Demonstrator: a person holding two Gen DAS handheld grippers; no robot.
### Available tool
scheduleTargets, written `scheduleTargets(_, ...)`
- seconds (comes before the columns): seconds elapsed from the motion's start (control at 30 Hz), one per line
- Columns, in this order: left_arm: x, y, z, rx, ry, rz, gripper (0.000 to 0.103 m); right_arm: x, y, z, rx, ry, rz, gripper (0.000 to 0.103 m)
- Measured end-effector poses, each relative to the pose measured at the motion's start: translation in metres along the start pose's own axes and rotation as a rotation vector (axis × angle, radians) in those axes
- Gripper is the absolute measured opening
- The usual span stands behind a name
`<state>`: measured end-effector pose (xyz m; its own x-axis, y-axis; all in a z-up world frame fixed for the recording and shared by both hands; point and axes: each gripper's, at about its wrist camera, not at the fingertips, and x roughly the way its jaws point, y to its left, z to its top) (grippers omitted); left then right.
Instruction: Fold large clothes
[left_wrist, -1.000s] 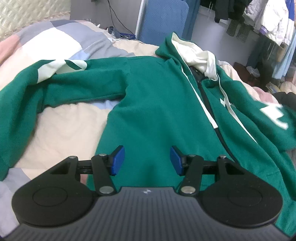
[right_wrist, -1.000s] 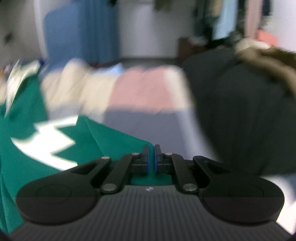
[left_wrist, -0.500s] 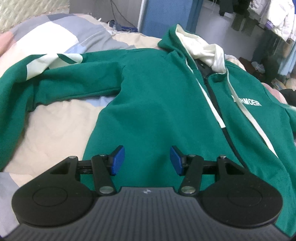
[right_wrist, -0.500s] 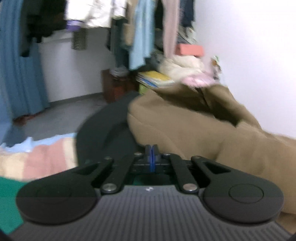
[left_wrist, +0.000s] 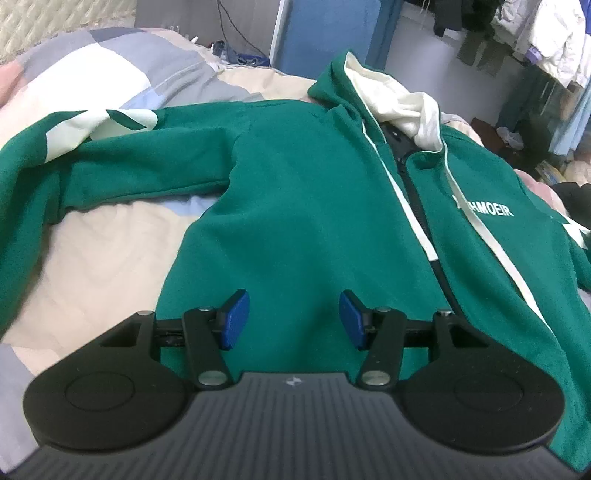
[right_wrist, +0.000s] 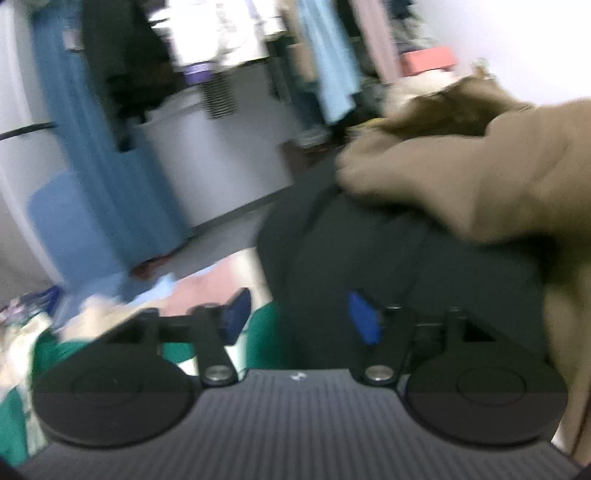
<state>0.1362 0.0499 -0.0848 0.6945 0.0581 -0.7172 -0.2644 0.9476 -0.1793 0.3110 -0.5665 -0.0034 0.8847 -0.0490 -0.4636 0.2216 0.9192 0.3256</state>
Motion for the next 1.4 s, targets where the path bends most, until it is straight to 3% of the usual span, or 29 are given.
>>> scheduleTargets(0.17, -0.016, 0.004, -0.007, -0.001, -0.016, -0.015, 0.06, -0.01, 0.033, -0.062, -0.001, 0.118, 0.165, 0.063)
scheduleTargets(0.3, -0.023, 0.007, -0.012, -0.002, -0.021, -0.017, 0.06, 0.016, 0.042, -0.119, 0.105, 0.268, 0.189, 0.063)
scheduleTargets(0.4, -0.024, 0.011, -0.013, -0.02, -0.016, -0.018, 0.06, 0.053, 0.036, -0.146, 0.232, 0.309, 0.163, 0.064)
scheduleTargets(0.53, -0.02, 0.016, -0.012, -0.034, -0.016, 0.003, 0.06, 0.08, 0.046, -0.147, 0.199, 0.166, 0.147, 0.062)
scheduleTargets(0.73, -0.002, 0.019, -0.007, -0.066, 0.009, 0.008, 0.06, 0.131, 0.077, -0.109, -0.091, 0.007, 0.037, 0.053)
scheduleTargets(0.8, 0.006, 0.017, -0.003, -0.073, 0.017, 0.0, 0.06, 0.143, 0.08, -0.097, -0.103, -0.033, 0.035, 0.053)
scheduleTargets(0.9, 0.016, 0.014, 0.003, -0.082, 0.021, -0.011, 0.06, 0.15, 0.063, -0.085, 0.13, -0.073, 0.142, 0.055)
scheduleTargets(0.97, 0.023, 0.013, 0.007, -0.091, 0.026, -0.023, 0.06, 0.159, 0.054, -0.082, 0.256, -0.024, 0.2, 0.063)
scheduleTargets(1.07, 0.031, 0.013, 0.01, -0.103, 0.031, -0.036, 0.06, 0.162, 0.043, -0.082, 0.361, 0.008, 0.22, 0.084)
scheduleTargets(1.27, 0.029, 0.018, 0.009, -0.142, 0.045, -0.078, 0.06, 0.138, 0.02, -0.093, 0.527, -0.002, 0.298, 0.087)
scheduleTargets(1.4, 0.023, 0.022, 0.007, -0.163, 0.044, -0.091, 0.06, 0.135, 0.019, -0.1, 0.555, -0.036, 0.239, 0.091)
